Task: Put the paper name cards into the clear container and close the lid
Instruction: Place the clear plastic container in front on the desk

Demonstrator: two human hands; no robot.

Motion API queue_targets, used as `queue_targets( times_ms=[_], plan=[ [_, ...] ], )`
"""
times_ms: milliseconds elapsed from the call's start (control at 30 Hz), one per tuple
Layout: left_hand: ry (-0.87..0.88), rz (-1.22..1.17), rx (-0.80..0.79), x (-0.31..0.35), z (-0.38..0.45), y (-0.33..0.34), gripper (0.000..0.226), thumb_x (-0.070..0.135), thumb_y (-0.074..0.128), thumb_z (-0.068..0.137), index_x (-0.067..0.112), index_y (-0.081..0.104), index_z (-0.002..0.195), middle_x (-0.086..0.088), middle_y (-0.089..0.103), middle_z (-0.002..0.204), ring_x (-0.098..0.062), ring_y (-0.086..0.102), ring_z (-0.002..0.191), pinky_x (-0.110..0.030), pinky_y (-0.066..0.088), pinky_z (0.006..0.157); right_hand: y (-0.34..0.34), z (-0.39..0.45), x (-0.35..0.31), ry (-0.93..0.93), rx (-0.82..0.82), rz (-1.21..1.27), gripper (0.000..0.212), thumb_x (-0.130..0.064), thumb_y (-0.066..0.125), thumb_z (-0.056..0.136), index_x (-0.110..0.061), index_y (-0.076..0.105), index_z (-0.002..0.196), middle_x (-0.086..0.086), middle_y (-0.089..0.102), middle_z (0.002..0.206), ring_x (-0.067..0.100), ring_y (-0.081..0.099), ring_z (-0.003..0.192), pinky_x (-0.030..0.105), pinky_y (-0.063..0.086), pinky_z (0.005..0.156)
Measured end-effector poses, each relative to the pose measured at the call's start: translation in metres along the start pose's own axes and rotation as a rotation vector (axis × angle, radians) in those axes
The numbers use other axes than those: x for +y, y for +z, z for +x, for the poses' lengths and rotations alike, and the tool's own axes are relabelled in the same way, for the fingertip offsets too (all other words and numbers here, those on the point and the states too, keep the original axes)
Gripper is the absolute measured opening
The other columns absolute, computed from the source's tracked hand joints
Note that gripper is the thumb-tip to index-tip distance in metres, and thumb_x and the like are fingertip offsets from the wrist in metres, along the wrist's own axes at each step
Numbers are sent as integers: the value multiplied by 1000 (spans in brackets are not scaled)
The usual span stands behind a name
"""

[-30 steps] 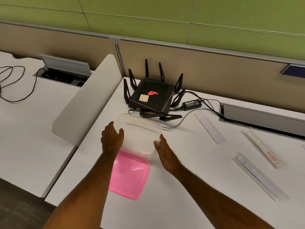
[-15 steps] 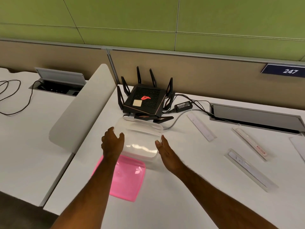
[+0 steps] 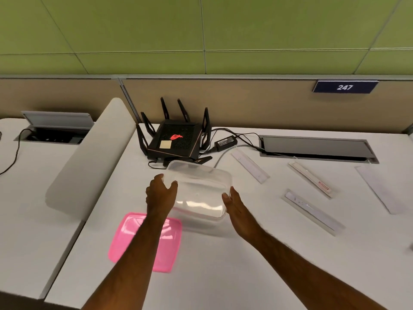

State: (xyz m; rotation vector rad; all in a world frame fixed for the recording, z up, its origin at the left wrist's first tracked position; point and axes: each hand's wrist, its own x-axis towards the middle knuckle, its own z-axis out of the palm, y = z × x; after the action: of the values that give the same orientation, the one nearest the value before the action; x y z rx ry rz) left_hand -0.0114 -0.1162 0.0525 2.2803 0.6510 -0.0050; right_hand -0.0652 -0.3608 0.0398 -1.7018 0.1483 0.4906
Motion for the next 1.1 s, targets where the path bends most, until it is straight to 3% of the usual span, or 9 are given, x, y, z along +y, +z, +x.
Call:
queue_targets(
  times_ms=[267, 400, 567, 733, 867, 933, 1033, 1100],
  plan=[
    [36, -34, -75, 33, -40, 37, 63, 43, 65, 91, 17, 42, 144, -10, 50, 145, -32, 46, 132, -50, 47, 104, -60, -28, 13, -19, 70, 45, 86, -73, 38, 91, -33, 10, 161, -7, 19, 168, 16, 23, 153, 48, 19, 126],
    [57, -61, -130, 46, -64, 55, 63, 43, 65, 92, 19, 40, 145, -8, 47, 148, -31, 47, 133, -47, 47, 103, -91, -44, 22, -27, 94, 25, 89, -84, 35, 86, -37, 16, 160, -9, 28, 165, 17, 30, 151, 50, 26, 123],
    [119, -109, -125, 59, -97, 74, 58, 40, 66, 92, 18, 45, 141, -7, 52, 141, -27, 54, 125, -40, 48, 97, -126, -67, 33, -91, 121, 68, 70, -81, 37, 90, -47, 33, 152, -27, 46, 150, 3, 40, 143, 46, 33, 121],
    [139, -113, -144, 68, -127, 95, 55, 42, 66, 91, 20, 47, 138, -4, 54, 139, -26, 55, 124, -46, 51, 100, -159, -86, 50, -62, 150, 111, 84, -85, 41, 85, -41, 31, 155, -20, 40, 157, 5, 35, 147, 51, 32, 121],
    [169, -92, -168, 71, -152, 112, 53, 43, 65, 91, 21, 48, 136, 0, 54, 135, -24, 56, 121, -44, 50, 99, -181, -102, 65, -53, 208, 169, 91, -86, 45, 80, -35, 36, 155, -17, 44, 155, 6, 40, 144, 49, 33, 121],
    [179, -97, -181, 73, -165, 121, 50, 42, 66, 90, 22, 49, 133, 1, 55, 131, -23, 56, 119, -42, 51, 97, -194, -109, 74, -35, 237, 199, 80, -79, 44, 86, -34, 42, 152, -16, 50, 150, 8, 45, 141, 47, 41, 116],
    [185, -89, -205, 75, -184, 133, 48, 42, 66, 89, 24, 48, 130, 3, 54, 129, -21, 56, 118, -42, 51, 96, -211, -118, 83, 4, 263, 246, 49, -66, 41, 92, -46, 54, 135, -22, 64, 133, 9, 57, 130, 40, 54, 102],
    [198, -76, -219, 76, -196, 141, 46, 42, 66, 89, 25, 48, 128, 6, 53, 126, -20, 55, 117, -40, 51, 95, -221, -124, 90, 21, 294, 245, 44, -65, 39, 95, -47, 56, 131, -17, 66, 131, 10, 60, 125, 43, 55, 101]
  ],
)
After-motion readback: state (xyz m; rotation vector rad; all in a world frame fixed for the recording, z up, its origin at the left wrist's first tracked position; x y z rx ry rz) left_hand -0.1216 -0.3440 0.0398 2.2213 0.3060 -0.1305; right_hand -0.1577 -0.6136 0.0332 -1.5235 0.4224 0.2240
